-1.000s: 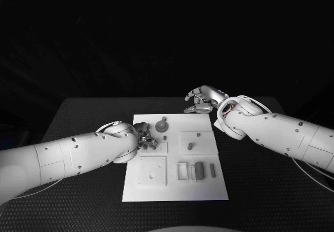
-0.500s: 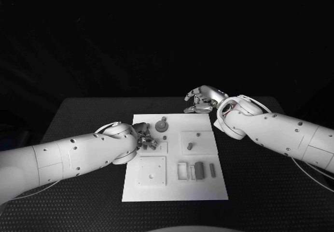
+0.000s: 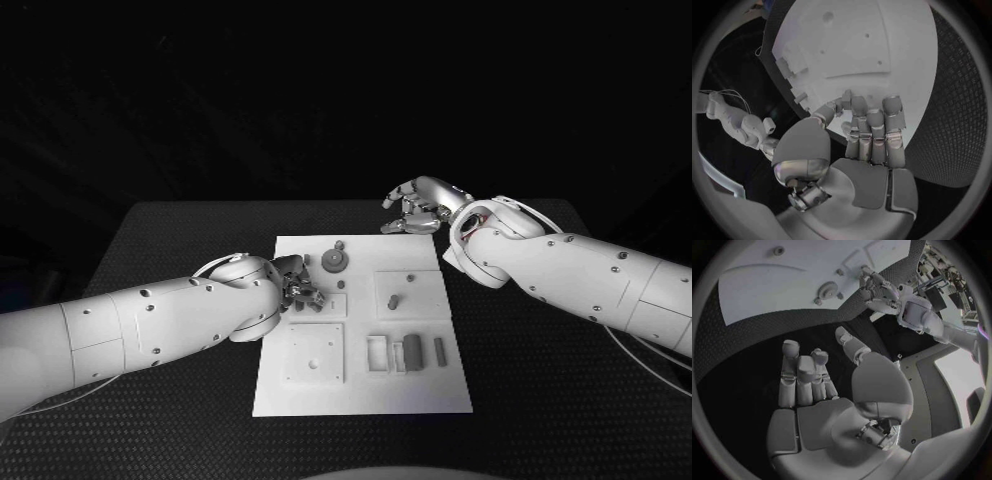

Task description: Assemble the parts on the task board

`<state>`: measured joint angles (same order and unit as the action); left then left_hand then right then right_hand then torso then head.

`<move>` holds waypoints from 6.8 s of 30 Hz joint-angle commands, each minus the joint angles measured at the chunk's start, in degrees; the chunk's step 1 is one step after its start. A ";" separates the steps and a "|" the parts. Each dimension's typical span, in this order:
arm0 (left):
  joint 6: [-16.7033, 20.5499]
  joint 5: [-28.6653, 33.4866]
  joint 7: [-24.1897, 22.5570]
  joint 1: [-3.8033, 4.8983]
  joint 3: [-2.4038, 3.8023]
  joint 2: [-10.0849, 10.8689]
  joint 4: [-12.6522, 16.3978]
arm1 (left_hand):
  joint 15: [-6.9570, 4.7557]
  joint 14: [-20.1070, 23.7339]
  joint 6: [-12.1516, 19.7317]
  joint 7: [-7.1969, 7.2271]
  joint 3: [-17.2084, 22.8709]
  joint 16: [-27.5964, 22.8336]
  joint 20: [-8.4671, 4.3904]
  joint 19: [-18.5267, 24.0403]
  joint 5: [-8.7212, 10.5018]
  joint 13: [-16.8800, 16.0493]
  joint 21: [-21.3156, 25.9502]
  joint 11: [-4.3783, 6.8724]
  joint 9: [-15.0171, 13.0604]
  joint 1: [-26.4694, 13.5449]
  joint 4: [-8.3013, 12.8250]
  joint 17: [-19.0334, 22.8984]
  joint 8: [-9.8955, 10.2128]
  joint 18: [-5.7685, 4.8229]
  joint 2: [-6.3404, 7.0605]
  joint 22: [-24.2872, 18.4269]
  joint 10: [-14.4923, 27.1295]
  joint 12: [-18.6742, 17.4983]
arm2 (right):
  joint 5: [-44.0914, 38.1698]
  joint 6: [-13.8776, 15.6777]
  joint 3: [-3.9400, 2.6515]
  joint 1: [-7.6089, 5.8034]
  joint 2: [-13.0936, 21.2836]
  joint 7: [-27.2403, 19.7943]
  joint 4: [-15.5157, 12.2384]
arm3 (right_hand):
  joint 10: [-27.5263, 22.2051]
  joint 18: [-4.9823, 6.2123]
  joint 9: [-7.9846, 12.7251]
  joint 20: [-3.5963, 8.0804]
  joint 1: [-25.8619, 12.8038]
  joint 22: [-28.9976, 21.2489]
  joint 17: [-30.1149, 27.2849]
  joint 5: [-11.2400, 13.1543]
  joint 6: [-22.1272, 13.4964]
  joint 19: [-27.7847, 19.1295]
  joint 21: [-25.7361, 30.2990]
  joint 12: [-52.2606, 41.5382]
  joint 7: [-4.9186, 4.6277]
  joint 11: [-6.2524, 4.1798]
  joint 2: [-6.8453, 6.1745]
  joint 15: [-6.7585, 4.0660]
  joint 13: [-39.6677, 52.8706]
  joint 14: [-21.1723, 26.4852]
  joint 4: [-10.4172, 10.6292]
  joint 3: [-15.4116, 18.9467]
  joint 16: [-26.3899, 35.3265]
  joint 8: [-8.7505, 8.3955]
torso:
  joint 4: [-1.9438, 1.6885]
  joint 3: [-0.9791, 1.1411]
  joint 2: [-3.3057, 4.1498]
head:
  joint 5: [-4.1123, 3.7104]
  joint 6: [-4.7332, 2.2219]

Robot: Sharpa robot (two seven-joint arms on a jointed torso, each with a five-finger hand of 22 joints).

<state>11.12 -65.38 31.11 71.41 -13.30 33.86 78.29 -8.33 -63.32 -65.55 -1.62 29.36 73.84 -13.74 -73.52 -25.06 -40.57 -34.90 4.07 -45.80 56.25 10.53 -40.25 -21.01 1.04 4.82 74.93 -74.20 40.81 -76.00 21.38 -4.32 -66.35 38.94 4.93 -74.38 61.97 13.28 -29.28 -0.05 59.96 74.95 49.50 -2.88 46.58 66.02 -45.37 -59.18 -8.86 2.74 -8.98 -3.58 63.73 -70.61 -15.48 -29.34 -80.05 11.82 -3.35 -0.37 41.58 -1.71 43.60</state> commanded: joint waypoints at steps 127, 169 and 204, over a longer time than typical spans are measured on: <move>-7.55 3.51 1.65 0.57 3.72 -2.28 -4.26 | -1.64 -0.98 -1.19 0.13 5.39 0.75 -1.47 -1.12 -1.04 0.13 -0.64 0.34 0.10 1.08 5.24 0.29 -0.20 1.51 -0.87 1.19 0.20 0.75 | 0.22 0.00 -0.02 0.23 -0.24 -0.54 0.22 | -0.55 1.72 0.09 0.41 -0.71 0.90 -0.16 0.09 -0.19 0.03 0.44 -0.56 -0.46 0.00 0.15 0.00 -0.41 0.51 0.44 -0.05 0.32 0.17 | -0.03 0.01 0.01 | -0.40 -0.05; -8.72 1.21 1.38 -0.40 3.15 -3.16 -5.10 | -1.66 -0.97 -1.15 0.12 5.40 0.81 -1.50 -1.10 -1.09 0.16 -0.68 0.34 0.12 1.01 5.18 0.40 -0.20 1.51 -0.89 1.15 0.27 0.82 | 0.22 -0.37 -0.02 0.24 -0.12 -0.38 0.11 | -0.57 1.72 0.10 0.43 -0.67 0.91 -0.18 0.09 -0.22 0.05 0.45 -0.68 -0.46 -0.01 0.15 -0.01 -0.52 0.49 0.39 -0.07 0.30 0.19 | -0.03 0.02 0.00 | -0.47 0.00; -9.77 2.10 1.47 -0.56 3.02 -3.34 -5.43 | -1.52 -0.68 -0.83 -0.01 5.14 0.77 -1.44 -0.80 -0.08 0.31 -0.49 0.19 0.13 0.07 3.92 0.79 -0.18 1.40 -0.53 1.01 0.70 0.87 | 0.22 -0.58 -0.02 0.24 -0.04 -0.25 0.09 | -0.62 1.72 0.11 0.43 -0.72 0.92 -0.20 0.09 -0.25 0.05 0.47 -0.75 -0.47 0.01 0.11 0.00 -0.61 0.50 0.38 -0.05 0.31 0.19 | -0.04 0.05 -0.01 | -0.54 0.12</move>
<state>2.57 -63.87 32.59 70.98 -10.15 30.54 72.94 -8.55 -63.54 -65.82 -1.44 29.76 74.43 -13.96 -73.71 -25.66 -40.30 -35.33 4.08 -45.59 56.00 10.12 -39.50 -21.06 1.03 4.59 74.95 -73.79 41.47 -75.67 21.27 -4.32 -66.13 38.88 4.98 -74.19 61.66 13.27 -29.26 -0.02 59.74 74.95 49.38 -2.88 46.35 66.23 -45.15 -59.63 -9.01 2.65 -8.75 -3.53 63.17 -70.57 -15.33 -29.50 -80.05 11.82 -3.36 -0.30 41.58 -2.25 43.71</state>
